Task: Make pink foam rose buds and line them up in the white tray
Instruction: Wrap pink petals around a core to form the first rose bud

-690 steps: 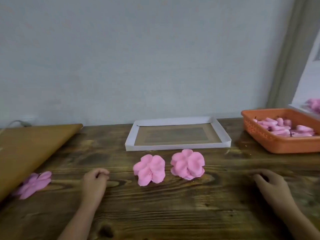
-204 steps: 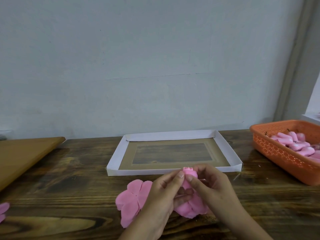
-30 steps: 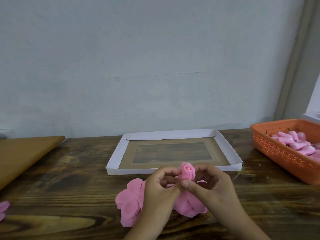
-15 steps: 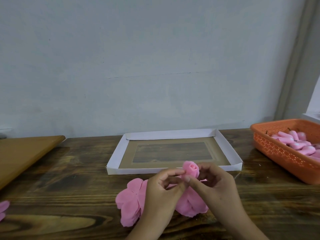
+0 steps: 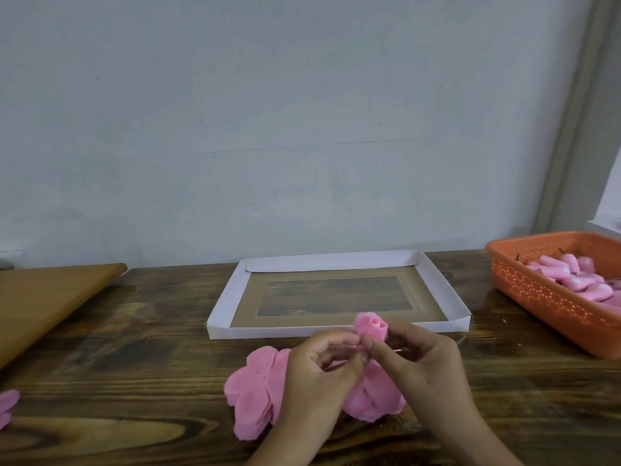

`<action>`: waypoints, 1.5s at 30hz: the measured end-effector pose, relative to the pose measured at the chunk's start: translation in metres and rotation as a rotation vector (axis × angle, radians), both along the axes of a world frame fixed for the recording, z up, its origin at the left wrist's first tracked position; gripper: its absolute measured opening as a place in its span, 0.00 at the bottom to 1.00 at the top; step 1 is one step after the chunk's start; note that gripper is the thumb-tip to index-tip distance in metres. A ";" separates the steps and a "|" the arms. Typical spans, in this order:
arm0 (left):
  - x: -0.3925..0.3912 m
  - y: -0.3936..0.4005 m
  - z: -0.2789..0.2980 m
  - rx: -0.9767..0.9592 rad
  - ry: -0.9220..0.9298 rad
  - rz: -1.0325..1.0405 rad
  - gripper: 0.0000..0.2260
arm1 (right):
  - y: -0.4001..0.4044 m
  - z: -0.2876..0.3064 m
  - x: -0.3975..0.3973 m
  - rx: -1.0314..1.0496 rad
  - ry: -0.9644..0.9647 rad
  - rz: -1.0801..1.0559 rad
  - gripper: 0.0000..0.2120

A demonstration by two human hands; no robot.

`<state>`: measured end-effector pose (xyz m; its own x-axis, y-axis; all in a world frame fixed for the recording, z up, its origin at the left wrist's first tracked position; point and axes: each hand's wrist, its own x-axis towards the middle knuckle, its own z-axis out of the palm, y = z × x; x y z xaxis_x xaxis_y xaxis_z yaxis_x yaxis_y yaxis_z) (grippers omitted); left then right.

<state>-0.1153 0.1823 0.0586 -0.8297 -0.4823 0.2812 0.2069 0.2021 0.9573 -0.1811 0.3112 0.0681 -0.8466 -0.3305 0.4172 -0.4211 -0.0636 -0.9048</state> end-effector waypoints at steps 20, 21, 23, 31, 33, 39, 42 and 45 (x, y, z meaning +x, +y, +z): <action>-0.003 -0.006 -0.004 0.285 -0.129 -0.027 0.15 | 0.009 0.004 -0.011 -0.113 -0.112 0.043 0.10; -0.004 -0.007 -0.003 0.324 -0.147 -0.034 0.13 | 0.009 0.005 -0.010 -0.120 -0.124 0.070 0.08; -0.004 -0.008 -0.002 0.389 -0.171 -0.090 0.10 | 0.008 0.006 -0.009 -0.128 -0.141 0.146 0.06; -0.004 -0.008 0.001 0.515 -0.050 -0.058 0.14 | 0.006 0.005 -0.006 -0.084 -0.094 0.204 0.08; -0.004 -0.009 0.000 0.513 -0.035 -0.041 0.18 | 0.005 0.005 -0.005 -0.064 -0.086 0.212 0.08; -0.007 -0.008 -0.004 0.348 -0.039 0.032 0.09 | 0.003 0.003 -0.002 -0.013 -0.055 0.227 0.10; -0.005 -0.008 -0.004 0.287 -0.036 0.000 0.08 | 0.003 0.003 -0.002 0.012 -0.017 0.241 0.10; -0.004 -0.010 -0.004 0.275 -0.037 0.016 0.10 | 0.003 0.004 -0.002 0.014 0.019 0.257 0.10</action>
<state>-0.1197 0.1728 0.0549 -0.8283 -0.5497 0.1079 0.1701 -0.0633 0.9834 -0.1826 0.3142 0.0720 -0.7263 -0.5394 0.4261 -0.4096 -0.1582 -0.8984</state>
